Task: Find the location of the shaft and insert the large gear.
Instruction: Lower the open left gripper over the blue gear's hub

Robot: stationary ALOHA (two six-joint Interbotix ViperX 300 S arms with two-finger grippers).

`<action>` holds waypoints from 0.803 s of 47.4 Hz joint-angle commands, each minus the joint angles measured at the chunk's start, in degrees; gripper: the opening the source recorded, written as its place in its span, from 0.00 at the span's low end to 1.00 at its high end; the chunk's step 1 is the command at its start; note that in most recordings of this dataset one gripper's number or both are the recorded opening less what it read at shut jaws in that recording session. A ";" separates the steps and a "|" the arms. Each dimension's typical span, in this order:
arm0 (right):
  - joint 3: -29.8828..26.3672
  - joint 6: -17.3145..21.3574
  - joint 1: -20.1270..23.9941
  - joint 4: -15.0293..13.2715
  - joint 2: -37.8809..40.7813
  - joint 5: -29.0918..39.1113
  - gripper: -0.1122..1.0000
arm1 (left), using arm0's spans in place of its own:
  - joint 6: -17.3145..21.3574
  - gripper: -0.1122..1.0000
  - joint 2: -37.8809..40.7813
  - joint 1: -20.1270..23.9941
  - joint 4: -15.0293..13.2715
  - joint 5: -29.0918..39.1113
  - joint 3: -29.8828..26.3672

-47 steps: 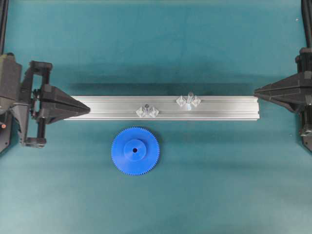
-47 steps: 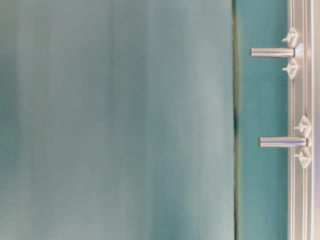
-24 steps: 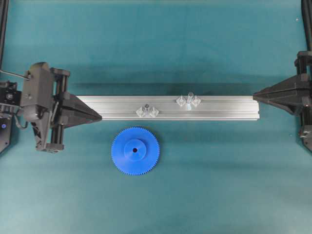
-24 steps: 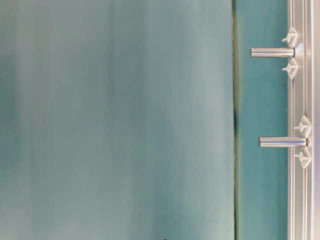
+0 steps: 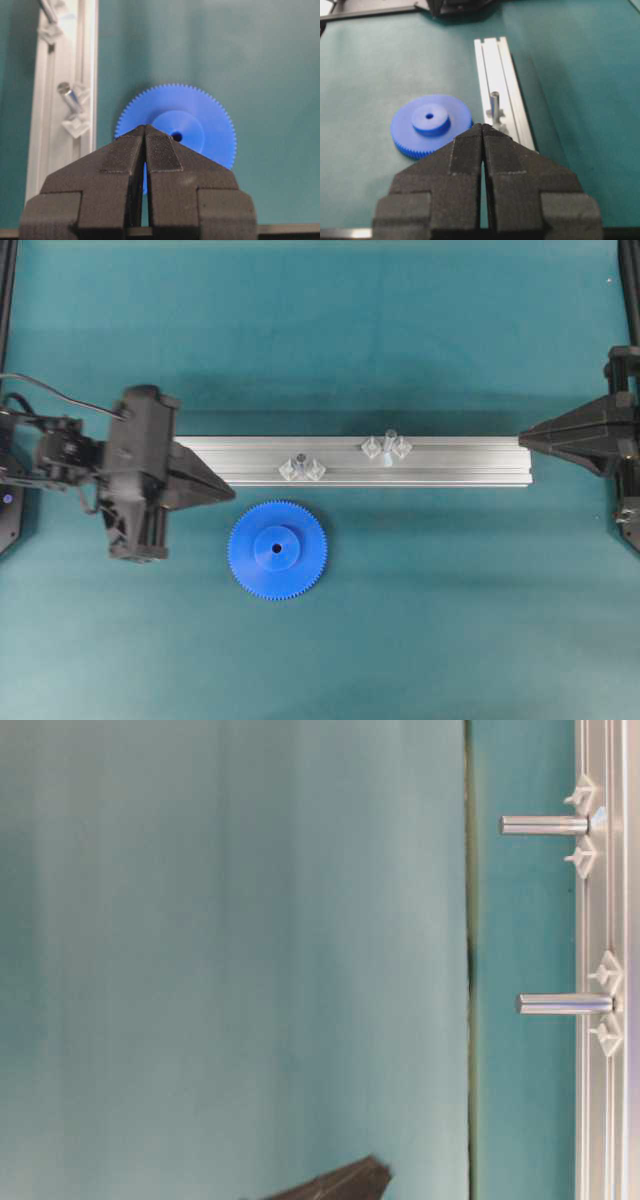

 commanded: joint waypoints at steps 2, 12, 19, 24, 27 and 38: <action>-0.62 0.53 -0.18 0.09 0.35 -0.26 0.08 | 0.00 0.09 2.99 -0.53 0.09 2.55 -4.22; -0.62 0.53 -0.09 0.09 0.26 1.76 0.08 | 0.00 0.09 9.67 -0.70 0.09 8.61 -9.40; -0.62 0.53 -0.09 0.09 0.18 2.37 0.08 | 0.09 0.09 12.83 -0.79 0.09 8.79 -12.13; -0.53 0.53 -0.09 0.09 0.18 2.46 0.08 | 0.09 0.09 14.33 -0.97 0.09 9.23 -13.36; -0.53 0.53 -0.09 0.09 0.18 2.37 0.08 | 0.09 0.09 14.85 -1.14 0.09 9.67 -13.89; -0.53 0.53 -0.18 0.09 0.18 2.37 0.08 | 0.00 0.09 17.49 -1.93 0.09 14.50 -17.05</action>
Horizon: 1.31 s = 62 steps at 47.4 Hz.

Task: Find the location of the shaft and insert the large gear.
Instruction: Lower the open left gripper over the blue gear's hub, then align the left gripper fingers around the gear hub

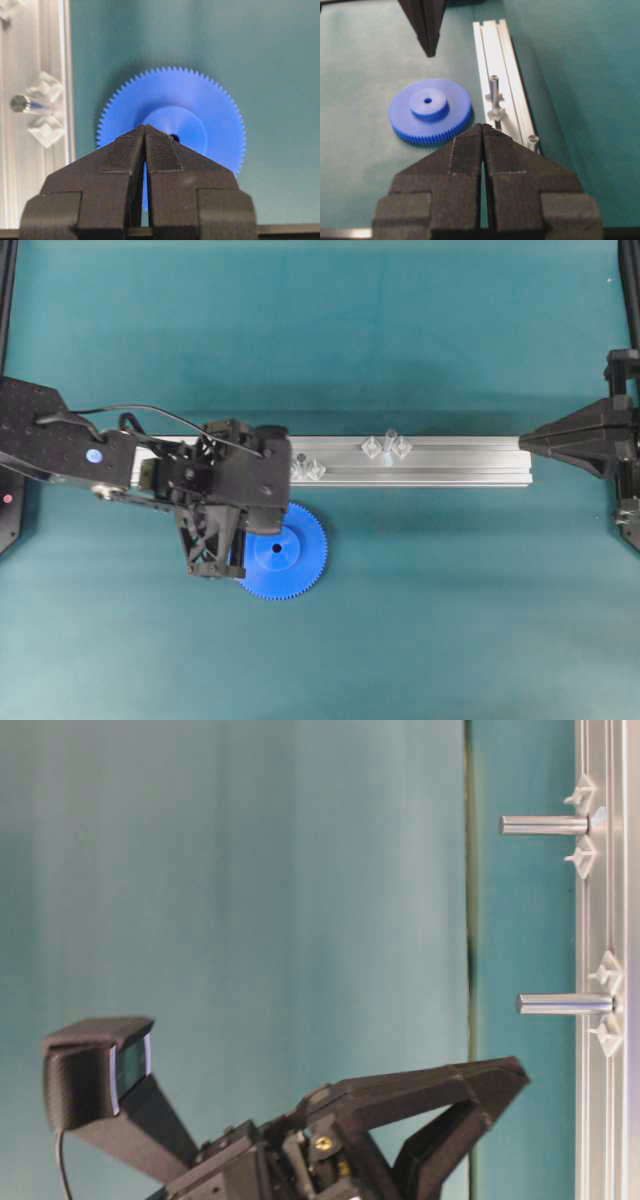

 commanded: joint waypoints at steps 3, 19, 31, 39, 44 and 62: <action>-0.53 0.44 -0.09 0.09 0.18 -0.26 0.08 | 0.09 0.09 0.79 -0.97 0.09 2.90 -3.60; -0.62 0.44 -0.18 0.09 0.18 -0.26 0.08 | 0.00 0.09 5.98 -1.93 0.09 8.88 -8.17; -0.53 0.44 -0.09 0.09 0.18 -0.26 0.08 | 0.00 0.09 8.96 -2.55 0.09 12.48 -10.81; -0.44 0.44 -0.18 0.09 0.18 -0.26 0.08 | 0.09 0.09 10.81 -2.90 0.09 15.38 -12.22; -0.44 0.44 -0.09 0.00 0.18 -0.26 0.08 | 0.18 0.09 11.51 -2.90 0.09 16.08 -13.01; -0.09 0.44 -0.09 0.09 0.18 -0.44 0.08 | 0.18 0.09 13.45 -3.16 0.09 18.02 -13.80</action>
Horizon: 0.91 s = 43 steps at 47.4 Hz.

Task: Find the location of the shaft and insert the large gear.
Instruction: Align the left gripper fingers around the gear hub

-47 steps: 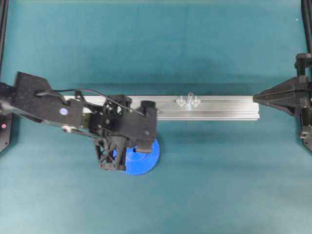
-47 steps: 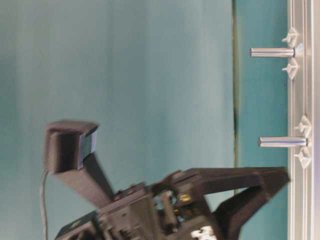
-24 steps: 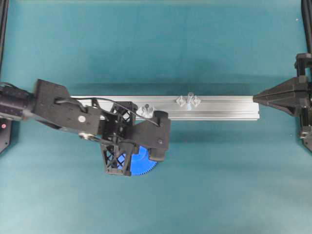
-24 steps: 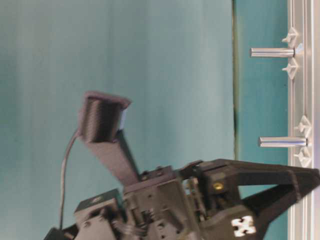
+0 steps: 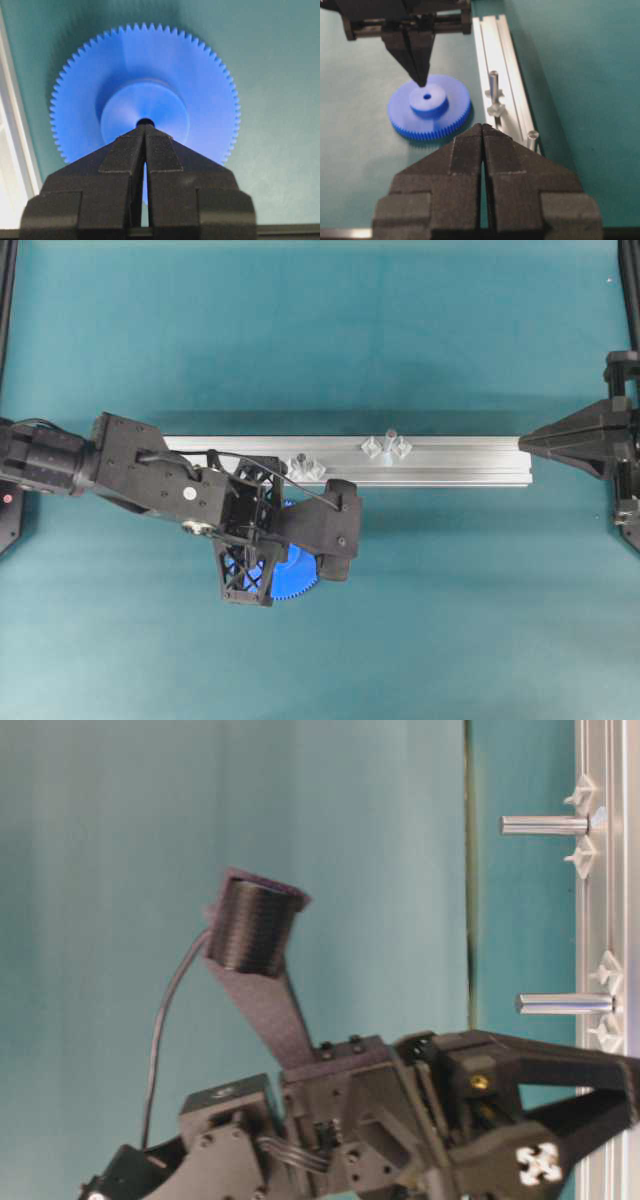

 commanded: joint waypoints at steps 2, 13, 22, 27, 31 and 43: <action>-0.62 0.44 -0.09 0.09 0.26 -0.44 0.08 | 0.18 0.09 -0.62 -0.44 0.18 0.18 -1.58; -0.53 0.44 -0.09 0.09 0.26 -0.44 0.08 | 0.09 0.09 0.09 -0.44 0.18 0.35 -2.11; -0.53 0.44 -0.18 0.09 0.26 -0.44 0.08 | 0.00 0.09 0.18 -0.44 0.18 1.41 -2.02; -0.53 0.44 -0.09 0.09 0.26 -0.44 0.08 | 0.00 0.09 0.09 -0.44 0.18 1.58 -2.11; -0.53 0.44 -0.18 0.09 0.26 -0.44 0.08 | 0.26 0.09 0.00 -0.44 0.18 1.58 -2.11; -0.26 0.44 -0.18 0.09 0.26 -0.44 0.08 | -0.35 0.09 0.18 -0.44 0.18 1.49 -2.20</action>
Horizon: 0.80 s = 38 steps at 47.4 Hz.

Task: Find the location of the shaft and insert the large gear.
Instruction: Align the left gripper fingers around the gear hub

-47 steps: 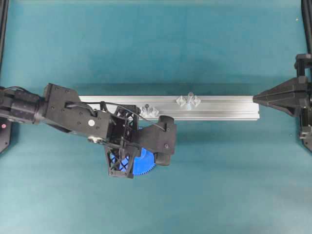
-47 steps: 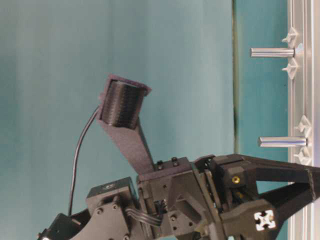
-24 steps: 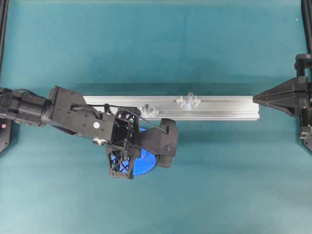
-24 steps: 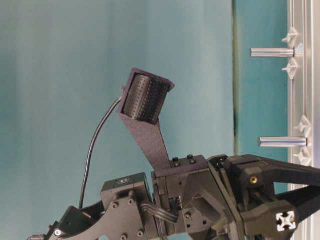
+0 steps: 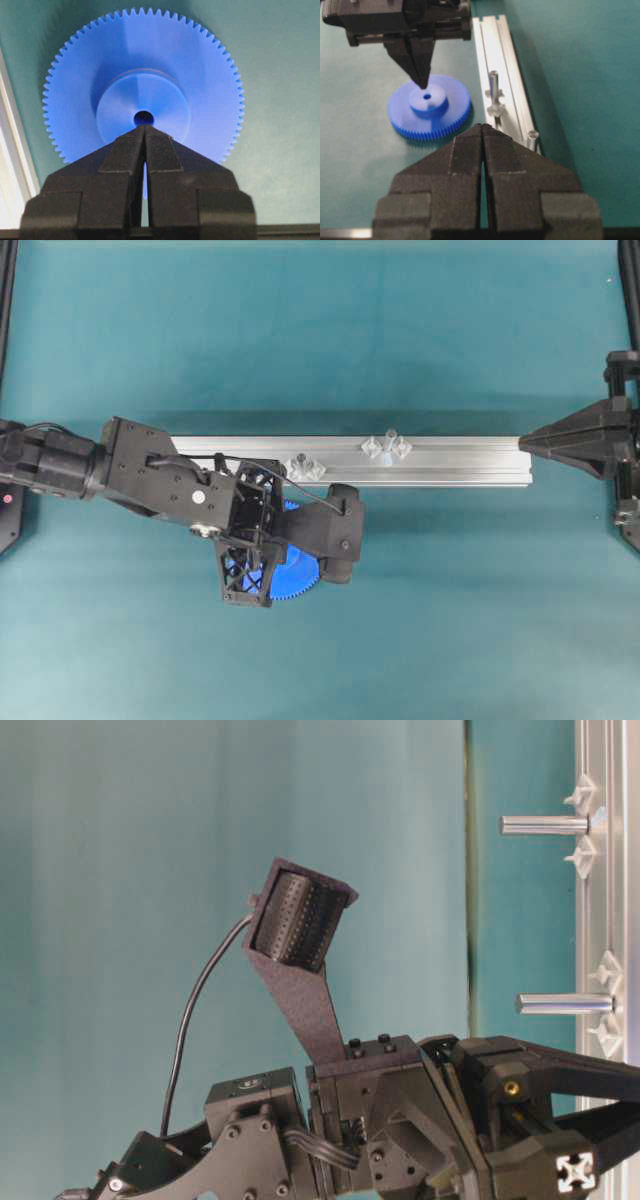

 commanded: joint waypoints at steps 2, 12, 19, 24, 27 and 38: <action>-0.44 0.44 -0.09 0.09 0.26 -0.44 0.08 | -0.18 0.09 -0.88 -0.35 0.09 -0.35 -1.41; -0.44 0.53 -0.09 0.09 0.18 -0.44 0.08 | -0.35 0.35 -0.53 -0.35 0.09 -0.18 -1.58; -0.26 0.53 -0.18 0.09 0.18 -0.44 0.08 | -1.32 0.74 0.09 -0.35 0.09 -0.18 -1.58; -0.26 0.53 -0.09 0.09 0.18 -0.44 0.08 | -1.49 0.92 0.44 -0.35 0.09 -0.26 -1.85; -0.26 0.44 -0.18 0.09 0.18 -0.44 0.08 | -1.49 0.95 0.35 -0.35 0.09 -0.35 -1.93; -0.44 0.53 -0.09 0.09 0.18 -0.53 0.08 | -1.67 0.94 0.35 -0.35 0.09 -0.35 -2.02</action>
